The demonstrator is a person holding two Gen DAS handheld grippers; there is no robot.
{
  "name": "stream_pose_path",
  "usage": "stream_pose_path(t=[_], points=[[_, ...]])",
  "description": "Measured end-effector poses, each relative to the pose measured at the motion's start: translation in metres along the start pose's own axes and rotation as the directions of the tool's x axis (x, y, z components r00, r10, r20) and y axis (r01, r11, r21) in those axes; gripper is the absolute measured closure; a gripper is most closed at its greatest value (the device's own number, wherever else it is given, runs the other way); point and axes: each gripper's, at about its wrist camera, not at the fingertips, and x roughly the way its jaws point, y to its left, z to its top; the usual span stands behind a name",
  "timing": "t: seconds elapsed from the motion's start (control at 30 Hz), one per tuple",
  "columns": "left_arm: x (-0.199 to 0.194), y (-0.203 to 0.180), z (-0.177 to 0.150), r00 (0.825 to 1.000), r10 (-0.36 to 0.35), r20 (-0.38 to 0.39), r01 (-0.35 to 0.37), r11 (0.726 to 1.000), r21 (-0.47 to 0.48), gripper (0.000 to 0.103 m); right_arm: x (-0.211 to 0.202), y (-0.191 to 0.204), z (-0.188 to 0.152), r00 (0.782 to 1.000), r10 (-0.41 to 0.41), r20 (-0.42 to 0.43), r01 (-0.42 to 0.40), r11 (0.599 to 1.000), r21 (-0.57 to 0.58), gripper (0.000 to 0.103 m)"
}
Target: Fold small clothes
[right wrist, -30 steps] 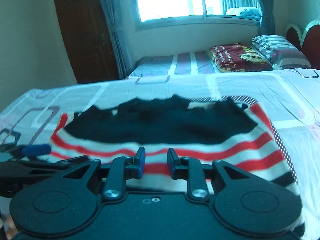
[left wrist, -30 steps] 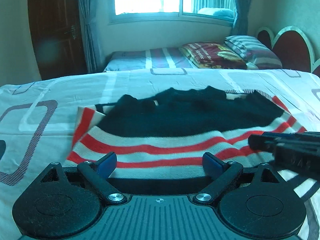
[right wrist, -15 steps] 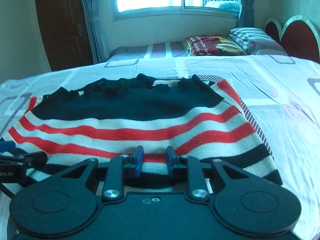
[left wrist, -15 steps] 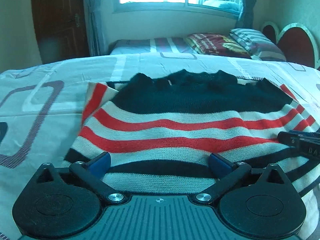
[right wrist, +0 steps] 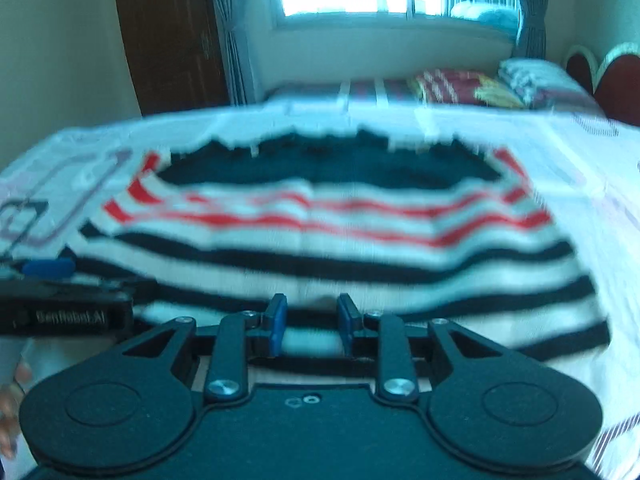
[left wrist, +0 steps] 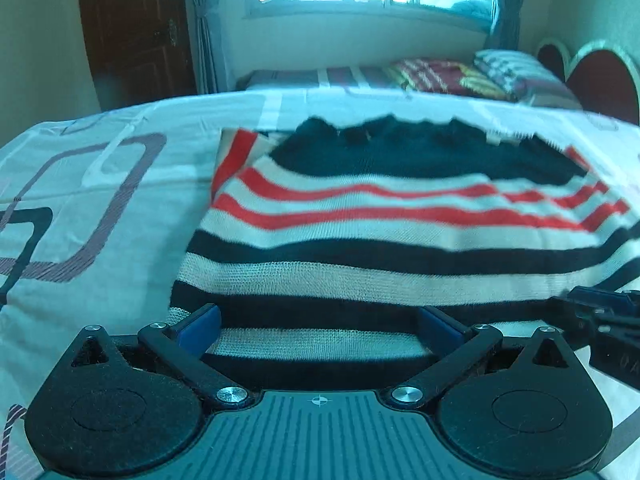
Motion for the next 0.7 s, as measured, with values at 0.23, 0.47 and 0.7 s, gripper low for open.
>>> stream_pose_path(t=[0.23, 0.47, 0.7], points=[[-0.003, 0.001, 0.002, 1.000, 0.000, -0.019, -0.001, 1.000, -0.018, 0.000, -0.005, 0.001, -0.004, 1.000, -0.006, -0.003, 0.006, 1.000, 0.011, 0.076], [-0.016, 0.003, 0.005, 0.998, -0.001, -0.059, -0.003, 0.998, -0.068, 0.000, -0.012, 0.001, 0.001, 0.999, 0.002, -0.035, -0.001, 0.999, 0.039, 0.073], [-0.032, 0.019, 0.009, 0.996, -0.062, -0.064, 0.048, 0.980, -0.193, 0.000, -0.033, 0.001, 0.011, 1.000, 0.018, 0.025, -0.019, 0.997, 0.078, 0.063]])
